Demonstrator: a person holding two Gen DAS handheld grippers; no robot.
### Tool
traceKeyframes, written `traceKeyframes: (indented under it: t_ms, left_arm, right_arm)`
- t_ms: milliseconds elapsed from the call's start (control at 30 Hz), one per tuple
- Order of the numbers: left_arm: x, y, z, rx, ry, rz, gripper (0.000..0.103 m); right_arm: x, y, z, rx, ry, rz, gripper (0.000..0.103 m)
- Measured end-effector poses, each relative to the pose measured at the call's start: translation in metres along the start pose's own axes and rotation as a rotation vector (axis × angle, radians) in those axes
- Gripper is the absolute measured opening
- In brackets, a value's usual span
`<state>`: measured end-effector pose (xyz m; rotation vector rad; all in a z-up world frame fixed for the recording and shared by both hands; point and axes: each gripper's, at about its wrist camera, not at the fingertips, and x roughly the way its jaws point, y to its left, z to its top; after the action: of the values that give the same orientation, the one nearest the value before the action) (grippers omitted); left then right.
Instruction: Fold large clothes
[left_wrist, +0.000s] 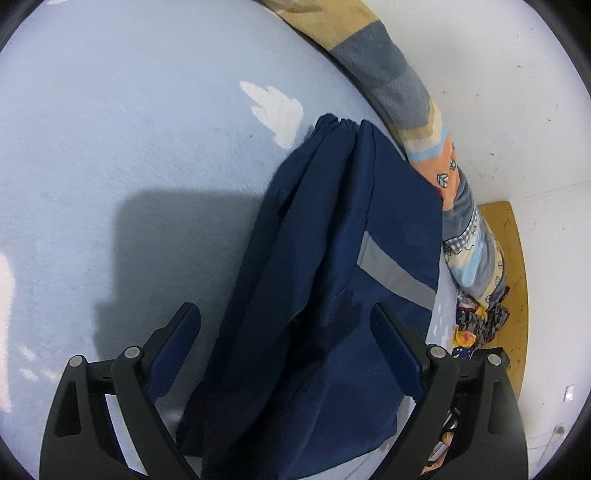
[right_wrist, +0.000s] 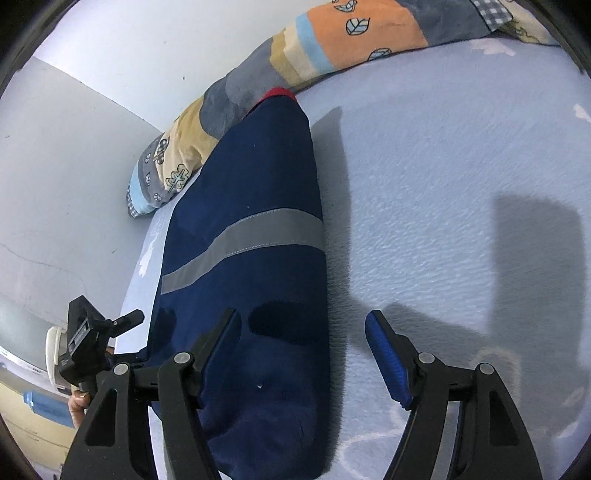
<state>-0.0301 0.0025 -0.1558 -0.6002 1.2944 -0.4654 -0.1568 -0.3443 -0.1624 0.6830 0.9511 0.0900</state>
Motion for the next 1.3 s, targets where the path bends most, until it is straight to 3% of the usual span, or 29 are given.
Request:
traceKeyframes:
  t_ms: [200, 333, 467, 567, 667, 700, 733, 767, 800, 900, 1133, 1300]
  left_arm:
    - [0.012, 0.006, 0.005, -0.043, 0.014, -0.01, 0.094]
    - [0.015, 0.012, 0.008, -0.11, 0.002, -0.069, 0.095]
    - [0.021, 0.01, 0.011, -0.136, -0.011, -0.094, 0.103]
    - [0.028, 0.005, 0.011, -0.133, -0.028, -0.106, 0.103]
    - [0.037, -0.015, 0.007, -0.053, -0.04, -0.078, 0.102]
    - [0.04, -0.024, 0.005, -0.024, -0.031, -0.103, 0.087]
    - [0.041, -0.029, 0.003, -0.013, -0.033, -0.084, 0.08]
    - [0.041, -0.035, 0.002, 0.014, -0.041, -0.032, 0.067]
    - [0.04, -0.042, 0.0, 0.052, -0.047, 0.005, 0.064]
    - [0.032, -0.052, -0.003, 0.077, -0.064, 0.018, 0.051]
    - [0.017, -0.084, -0.029, 0.154, -0.042, -0.005, 0.05]
    - [0.017, -0.108, -0.088, 0.222, 0.015, -0.004, 0.05]
  right_arm:
    - [0.014, -0.004, 0.004, 0.015, 0.021, 0.039, 0.073]
    - [0.024, -0.013, 0.011, 0.065, 0.03, 0.124, 0.074]
    - [0.044, -0.017, 0.017, 0.115, 0.061, 0.224, 0.073]
    - [0.059, -0.001, 0.021, 0.059, 0.082, 0.196, 0.074]
    - [0.068, 0.014, 0.02, 0.002, 0.066, 0.177, 0.074]
    - [0.069, 0.019, 0.019, -0.023, 0.065, 0.17, 0.072]
    - [0.069, 0.023, 0.019, -0.05, 0.06, 0.152, 0.068]
    - [0.065, 0.028, 0.02, -0.084, 0.045, 0.123, 0.056]
    - [0.062, 0.032, 0.021, -0.098, 0.039, 0.115, 0.048]
    - [0.05, 0.05, 0.024, -0.179, 0.006, 0.079, 0.038]
    - [0.005, 0.065, 0.012, -0.252, -0.018, 0.042, 0.037]
    - [-0.045, 0.038, -0.011, -0.198, -0.006, 0.024, 0.037]
